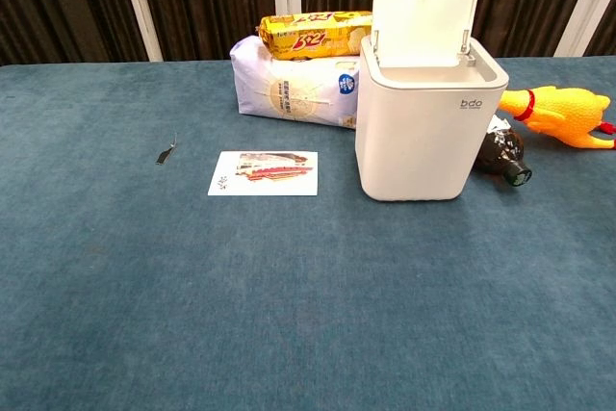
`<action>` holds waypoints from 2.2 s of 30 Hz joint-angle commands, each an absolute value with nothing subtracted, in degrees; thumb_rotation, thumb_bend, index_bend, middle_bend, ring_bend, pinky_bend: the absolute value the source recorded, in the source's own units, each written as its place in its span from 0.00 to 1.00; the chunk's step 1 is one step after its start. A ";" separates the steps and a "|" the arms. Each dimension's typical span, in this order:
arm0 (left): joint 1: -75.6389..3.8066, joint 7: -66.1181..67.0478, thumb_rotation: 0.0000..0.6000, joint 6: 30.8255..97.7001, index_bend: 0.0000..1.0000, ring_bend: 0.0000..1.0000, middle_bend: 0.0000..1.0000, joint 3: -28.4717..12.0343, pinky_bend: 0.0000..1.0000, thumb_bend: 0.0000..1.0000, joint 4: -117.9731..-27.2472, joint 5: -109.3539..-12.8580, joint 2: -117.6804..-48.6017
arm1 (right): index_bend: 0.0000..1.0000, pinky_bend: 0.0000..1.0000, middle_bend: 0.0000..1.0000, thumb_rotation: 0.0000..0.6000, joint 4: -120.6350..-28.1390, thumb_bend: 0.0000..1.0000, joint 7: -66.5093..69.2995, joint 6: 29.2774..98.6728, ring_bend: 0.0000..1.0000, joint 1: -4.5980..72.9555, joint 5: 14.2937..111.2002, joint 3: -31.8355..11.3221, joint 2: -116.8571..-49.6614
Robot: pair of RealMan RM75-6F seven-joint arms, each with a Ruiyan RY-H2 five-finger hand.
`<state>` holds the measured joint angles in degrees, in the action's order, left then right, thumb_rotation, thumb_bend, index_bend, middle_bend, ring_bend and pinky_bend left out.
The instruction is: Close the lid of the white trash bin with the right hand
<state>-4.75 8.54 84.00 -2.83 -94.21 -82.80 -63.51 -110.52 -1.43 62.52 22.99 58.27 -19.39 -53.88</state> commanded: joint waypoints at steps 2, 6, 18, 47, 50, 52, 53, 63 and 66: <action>-5.00 8.54 1.00 83.37 0.00 0.00 0.00 -2.97 0.00 0.00 -94.40 -82.18 -63.38 | 0.00 0.83 0.70 1.00 -110.59 0.71 -3.87 55.77 0.84 30.32 48.72 -23.58 -52.24; -5.37 8.31 1.00 82.38 0.00 0.00 0.00 -3.14 0.00 0.00 -94.49 -81.35 -63.28 | 0.00 0.83 0.71 1.00 -110.33 0.71 -6.17 52.63 0.84 34.71 42.85 -24.43 -52.08; -6.05 7.81 1.00 80.55 0.00 0.00 0.00 -3.21 0.00 0.00 -94.74 -80.02 -62.70 | 0.00 0.83 0.71 1.00 -106.18 0.72 -11.45 47.47 0.84 47.18 26.93 -23.52 -56.11; -6.32 8.34 1.00 80.22 0.00 0.00 0.00 -2.49 0.00 0.00 -94.91 -80.43 -62.53 | 0.21 0.83 0.71 1.00 -115.60 0.78 -16.36 50.45 0.84 56.19 17.24 -20.40 -54.82; -6.36 8.39 1.00 80.16 0.00 0.00 0.00 -2.46 0.00 0.00 -95.03 -80.41 -62.51 | 0.22 0.83 0.71 1.00 -116.76 0.78 -16.18 50.22 0.84 56.27 16.92 -19.97 -54.03; -6.39 8.41 1.00 80.07 0.00 0.00 0.00 -2.43 0.00 0.00 -95.07 -80.37 -62.52 | 0.23 0.83 0.71 1.00 -117.98 0.78 -16.08 50.11 0.84 56.20 17.07 -19.63 -53.31; -6.41 8.40 1.00 80.02 0.00 0.00 0.00 -2.43 0.00 0.00 -95.10 -80.35 -62.51 | 0.23 0.83 0.71 1.00 -118.49 0.78 -16.06 50.06 0.84 56.16 17.21 -19.50 -53.06; -6.50 8.10 1.00 80.35 0.00 0.00 0.00 -2.41 0.00 0.00 -94.97 -80.82 -62.76 | 0.23 0.83 0.71 1.00 -126.72 0.78 -17.35 51.48 0.84 54.83 22.71 -15.43 -52.56; -6.51 8.10 1.00 80.32 0.00 0.00 0.00 -2.37 0.00 0.00 -94.92 -80.82 -62.77 | 0.23 0.83 0.71 1.00 -127.27 0.78 -17.74 51.90 0.84 54.77 23.56 -14.30 -53.20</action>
